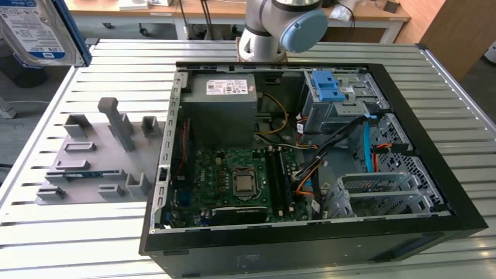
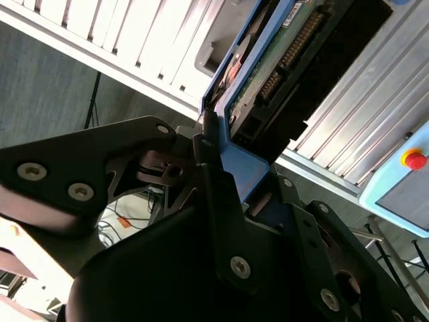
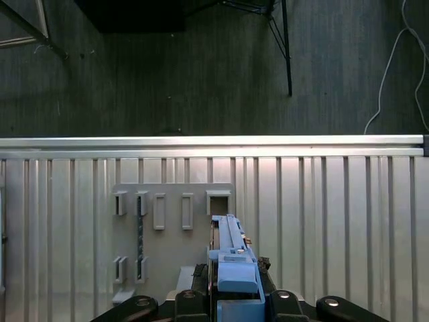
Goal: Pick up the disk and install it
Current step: 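Pick up the disk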
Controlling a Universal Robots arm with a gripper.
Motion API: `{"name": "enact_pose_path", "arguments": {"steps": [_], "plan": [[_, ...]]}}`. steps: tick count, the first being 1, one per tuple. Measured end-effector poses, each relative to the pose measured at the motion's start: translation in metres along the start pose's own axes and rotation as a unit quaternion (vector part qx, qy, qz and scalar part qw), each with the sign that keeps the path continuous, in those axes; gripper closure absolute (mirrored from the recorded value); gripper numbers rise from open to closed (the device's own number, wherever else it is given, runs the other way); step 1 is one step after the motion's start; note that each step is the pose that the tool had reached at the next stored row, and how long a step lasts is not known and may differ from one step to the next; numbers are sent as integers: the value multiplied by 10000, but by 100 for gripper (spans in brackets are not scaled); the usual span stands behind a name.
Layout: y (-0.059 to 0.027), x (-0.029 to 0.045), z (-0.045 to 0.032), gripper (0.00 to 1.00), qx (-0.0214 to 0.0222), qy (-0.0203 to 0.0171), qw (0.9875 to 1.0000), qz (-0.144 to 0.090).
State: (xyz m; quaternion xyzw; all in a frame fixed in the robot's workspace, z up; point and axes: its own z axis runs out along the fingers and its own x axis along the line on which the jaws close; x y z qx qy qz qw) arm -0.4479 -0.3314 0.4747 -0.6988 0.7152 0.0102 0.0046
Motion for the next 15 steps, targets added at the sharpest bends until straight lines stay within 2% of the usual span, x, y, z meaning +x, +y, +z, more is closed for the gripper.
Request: {"name": "enact_pose_path", "arguments": {"steps": [9, 15], "plan": [[1, -3, -92, 64, 1, 0, 10000, 0], [1, -5, -184, 64, -1, 0, 10000, 0]]}}
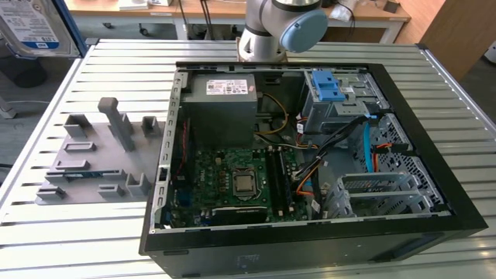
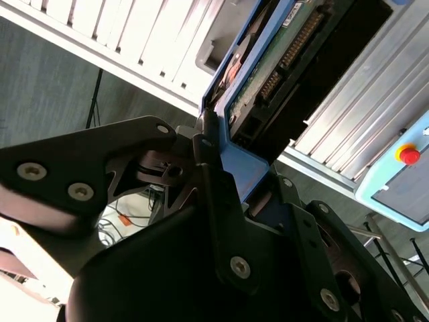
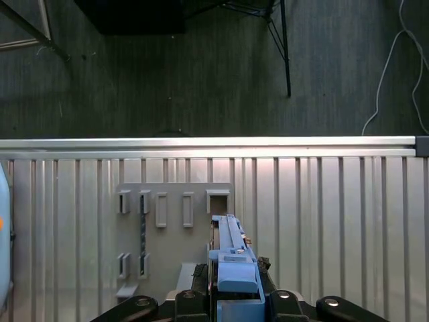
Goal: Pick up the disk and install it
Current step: 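Pick up the disk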
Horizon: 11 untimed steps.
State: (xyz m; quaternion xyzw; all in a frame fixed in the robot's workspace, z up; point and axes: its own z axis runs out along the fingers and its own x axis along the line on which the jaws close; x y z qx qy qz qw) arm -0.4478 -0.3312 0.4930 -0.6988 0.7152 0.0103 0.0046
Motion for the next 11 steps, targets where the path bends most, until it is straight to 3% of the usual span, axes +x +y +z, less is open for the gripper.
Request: {"name": "enact_pose_path", "arguments": {"steps": [6, 11], "plan": [[1, -2, -76, 64, 1, 0, 10000, 0], [1, -2, -79, 64, 1, 0, 10000, 0]]}}
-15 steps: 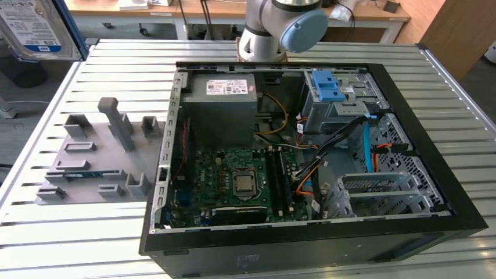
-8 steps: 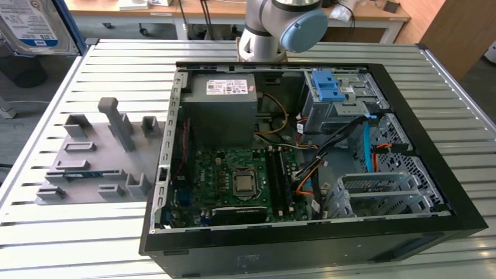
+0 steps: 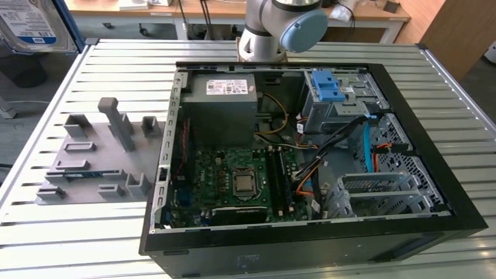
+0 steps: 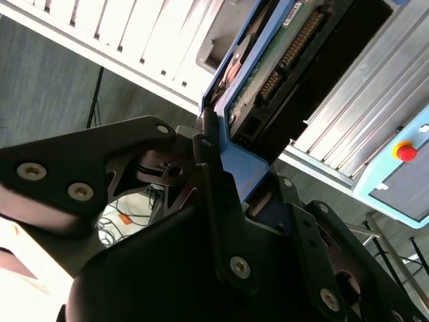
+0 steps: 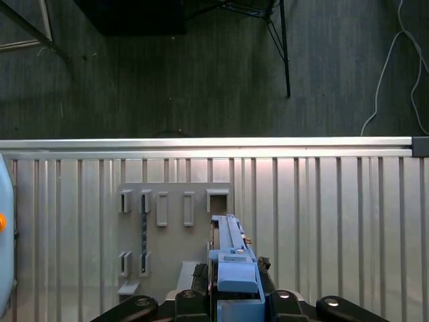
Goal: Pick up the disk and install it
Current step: 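Pick up the disk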
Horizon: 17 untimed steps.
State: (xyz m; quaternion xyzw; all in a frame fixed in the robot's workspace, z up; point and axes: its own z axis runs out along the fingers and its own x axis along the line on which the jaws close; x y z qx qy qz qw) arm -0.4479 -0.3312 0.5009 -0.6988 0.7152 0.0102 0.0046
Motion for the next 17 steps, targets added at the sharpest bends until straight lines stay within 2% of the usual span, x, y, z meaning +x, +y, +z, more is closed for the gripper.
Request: {"name": "enact_pose_path", "arguments": {"steps": [8, 13, 17], "plan": [[-11, 97, -2, 64, 0, 0, 10000, 0], [-63, 123, -3, 64, 0, 0, 10000, 0], [-117, 176, -5, 64, -1, 1, 10000, 0]]}}
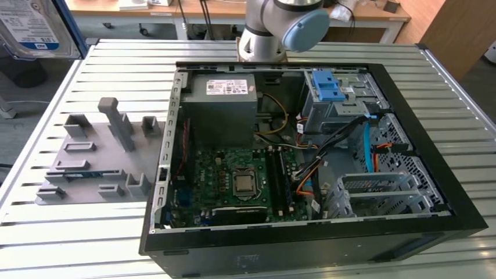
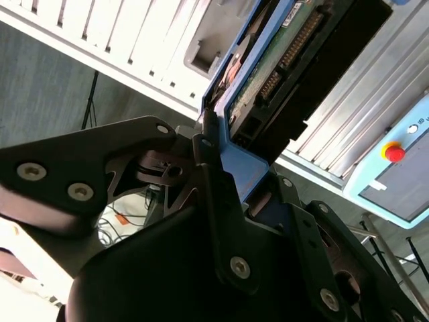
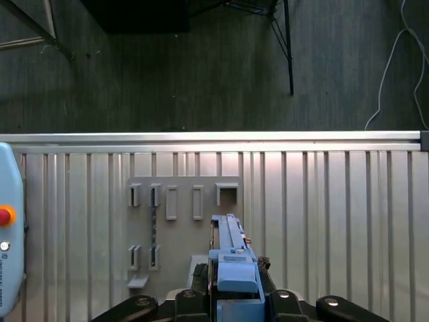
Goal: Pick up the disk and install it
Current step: 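Pick up the disk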
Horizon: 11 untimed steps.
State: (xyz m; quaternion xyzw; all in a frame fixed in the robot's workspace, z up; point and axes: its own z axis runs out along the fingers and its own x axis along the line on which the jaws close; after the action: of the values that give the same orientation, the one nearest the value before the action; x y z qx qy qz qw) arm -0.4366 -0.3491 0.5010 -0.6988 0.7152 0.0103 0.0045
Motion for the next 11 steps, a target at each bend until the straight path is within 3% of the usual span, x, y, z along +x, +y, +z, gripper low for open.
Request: {"name": "enact_pose_path", "arguments": {"steps": [11], "plan": [[-103, 134, -3, 64, 0, -1, 10000, 0]]}}
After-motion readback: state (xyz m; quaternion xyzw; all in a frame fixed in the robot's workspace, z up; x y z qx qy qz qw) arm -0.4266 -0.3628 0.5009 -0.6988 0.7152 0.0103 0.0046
